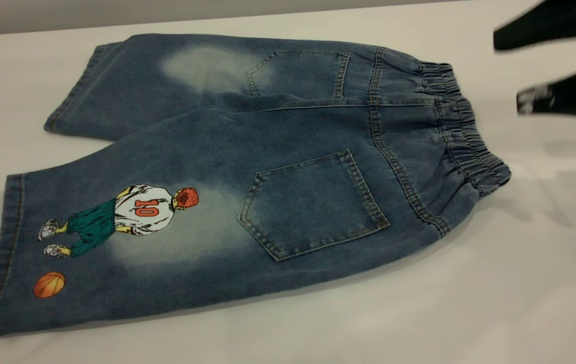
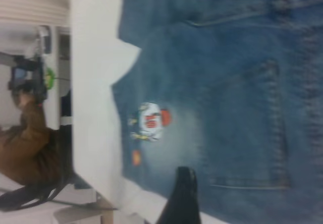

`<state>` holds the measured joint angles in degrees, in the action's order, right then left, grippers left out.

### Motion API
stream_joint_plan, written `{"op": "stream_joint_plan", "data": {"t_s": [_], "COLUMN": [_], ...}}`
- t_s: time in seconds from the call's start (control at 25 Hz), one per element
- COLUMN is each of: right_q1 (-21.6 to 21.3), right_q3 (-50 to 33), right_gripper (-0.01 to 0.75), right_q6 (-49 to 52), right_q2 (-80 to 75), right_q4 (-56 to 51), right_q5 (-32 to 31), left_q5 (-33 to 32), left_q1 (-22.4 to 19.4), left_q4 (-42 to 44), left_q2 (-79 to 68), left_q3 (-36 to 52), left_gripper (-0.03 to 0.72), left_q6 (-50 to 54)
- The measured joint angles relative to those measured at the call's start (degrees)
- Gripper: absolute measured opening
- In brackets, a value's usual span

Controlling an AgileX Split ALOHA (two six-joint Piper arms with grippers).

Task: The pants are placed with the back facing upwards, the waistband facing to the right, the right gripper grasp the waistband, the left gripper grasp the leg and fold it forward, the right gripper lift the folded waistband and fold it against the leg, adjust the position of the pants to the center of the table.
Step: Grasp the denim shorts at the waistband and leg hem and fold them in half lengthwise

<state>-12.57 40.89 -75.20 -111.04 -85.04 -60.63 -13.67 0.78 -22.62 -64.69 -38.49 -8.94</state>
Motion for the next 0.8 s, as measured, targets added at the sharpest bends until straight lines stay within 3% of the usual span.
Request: {"op": "stream_joint_plan", "data": {"t_s": [0.64,0.8], "right_q1": [0.00,0.00], "right_q3": [0.00,0.00], "right_gripper": [0.575,0.575], "right_q6": [2.71,2.71], "right_q2": [-5.10,-5.78], "right_q4": [2.50,2.45], "right_q5": [12.98,13.57], "left_q5": [-1.96,-2.38], "left_q1": [0.00,0.00], "left_q4": [-0.05,-0.05], "left_q2": [0.00,0.00], "left_q3": [0.00,0.00], "left_gripper": [0.538,0.538], "left_q6": [0.00,0.00]}}
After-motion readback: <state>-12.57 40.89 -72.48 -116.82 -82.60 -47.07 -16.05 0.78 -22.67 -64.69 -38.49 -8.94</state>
